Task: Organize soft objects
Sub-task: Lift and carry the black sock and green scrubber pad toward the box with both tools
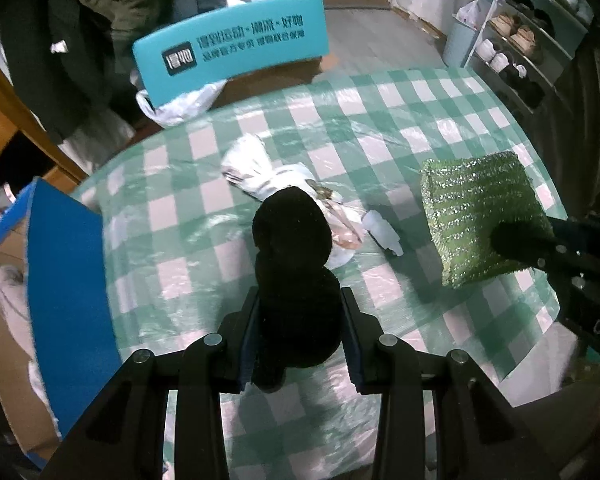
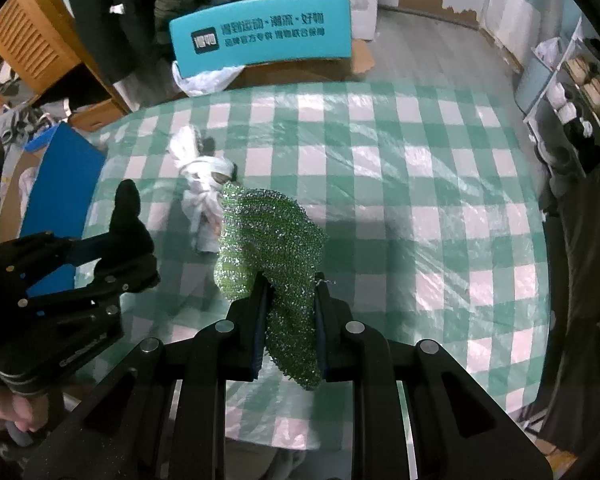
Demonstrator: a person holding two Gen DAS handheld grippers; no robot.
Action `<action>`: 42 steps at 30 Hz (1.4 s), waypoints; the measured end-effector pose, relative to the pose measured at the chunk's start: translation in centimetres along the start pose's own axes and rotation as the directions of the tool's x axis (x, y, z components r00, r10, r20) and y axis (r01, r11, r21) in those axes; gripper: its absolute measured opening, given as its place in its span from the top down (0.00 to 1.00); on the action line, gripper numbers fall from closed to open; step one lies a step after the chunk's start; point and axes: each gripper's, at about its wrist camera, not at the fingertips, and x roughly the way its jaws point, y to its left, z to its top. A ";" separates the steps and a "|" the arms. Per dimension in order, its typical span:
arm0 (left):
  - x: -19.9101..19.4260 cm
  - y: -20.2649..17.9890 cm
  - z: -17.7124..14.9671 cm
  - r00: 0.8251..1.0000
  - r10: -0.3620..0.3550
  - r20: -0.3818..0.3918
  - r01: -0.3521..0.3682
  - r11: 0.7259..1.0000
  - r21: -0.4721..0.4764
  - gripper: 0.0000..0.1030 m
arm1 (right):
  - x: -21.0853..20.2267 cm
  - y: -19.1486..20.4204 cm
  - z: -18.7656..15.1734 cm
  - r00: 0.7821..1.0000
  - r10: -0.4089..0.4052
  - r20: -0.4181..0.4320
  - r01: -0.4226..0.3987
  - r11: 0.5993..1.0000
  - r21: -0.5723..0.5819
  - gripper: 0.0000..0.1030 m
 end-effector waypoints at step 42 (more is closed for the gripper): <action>-10.0 9.0 -3.3 0.971 0.150 0.184 -0.132 0.986 -0.103 0.64 | -5.9 11.8 2.8 0.988 0.085 0.129 -0.057 0.976 -0.208 0.82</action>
